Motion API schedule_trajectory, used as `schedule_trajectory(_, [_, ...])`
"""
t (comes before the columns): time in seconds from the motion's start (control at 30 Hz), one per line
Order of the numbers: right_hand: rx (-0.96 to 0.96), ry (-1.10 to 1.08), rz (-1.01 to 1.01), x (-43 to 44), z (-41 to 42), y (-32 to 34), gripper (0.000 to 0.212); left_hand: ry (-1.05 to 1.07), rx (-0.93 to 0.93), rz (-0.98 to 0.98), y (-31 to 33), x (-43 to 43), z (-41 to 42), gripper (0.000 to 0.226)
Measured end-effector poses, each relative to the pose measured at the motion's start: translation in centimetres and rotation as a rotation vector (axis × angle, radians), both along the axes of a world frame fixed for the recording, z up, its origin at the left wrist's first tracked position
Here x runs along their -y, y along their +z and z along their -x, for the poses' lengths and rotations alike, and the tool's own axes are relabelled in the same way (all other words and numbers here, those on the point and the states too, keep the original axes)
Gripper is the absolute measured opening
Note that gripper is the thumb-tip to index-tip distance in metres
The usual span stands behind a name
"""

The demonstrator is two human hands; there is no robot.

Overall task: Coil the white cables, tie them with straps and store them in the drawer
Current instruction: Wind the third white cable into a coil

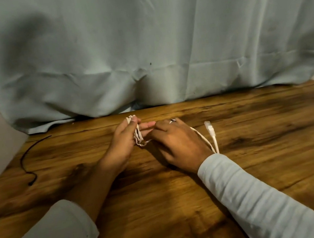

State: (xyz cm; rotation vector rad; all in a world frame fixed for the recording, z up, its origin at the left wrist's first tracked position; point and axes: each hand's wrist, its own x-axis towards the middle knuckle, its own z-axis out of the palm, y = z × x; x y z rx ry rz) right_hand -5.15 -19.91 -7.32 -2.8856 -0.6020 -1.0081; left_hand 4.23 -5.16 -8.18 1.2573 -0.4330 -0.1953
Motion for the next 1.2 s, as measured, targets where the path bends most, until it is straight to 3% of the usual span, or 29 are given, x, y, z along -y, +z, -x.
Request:
schedule_trajectory(0.13, [0.053,-0.052,-0.134,0.9,0.6,0.6,0.024,-0.045,0.159,-0.266,-1.0,0.3,-0.1,0.028])
schedule_trajectory(0.43, [0.074,-0.114,-0.196,2.7,0.4,0.4,0.026,-0.240,0.227,-0.363,-0.9,0.6,0.5,0.032])
schedule_trajectory(0.8, [0.123,-0.132,-0.173,4.3,-0.5,0.8,0.035,-0.366,0.149,-0.300,-0.8,0.4,0.4,0.036])
schedule_trajectory(0.93, [0.073,-0.130,-0.170,3.6,-0.2,0.8,0.045,-0.418,0.089,-0.256,-0.5,0.6,1.0,0.042])
schedule_trajectory(1.03, [0.042,-0.140,-0.209,3.3,-0.2,0.7,0.040,-0.467,0.039,-0.194,-0.5,0.6,1.2,0.048])
schedule_trajectory(1.2, [-0.057,-0.178,-0.256,3.6,-0.8,0.0,0.045,-0.549,-0.103,-0.045,-0.2,0.3,1.0,0.040])
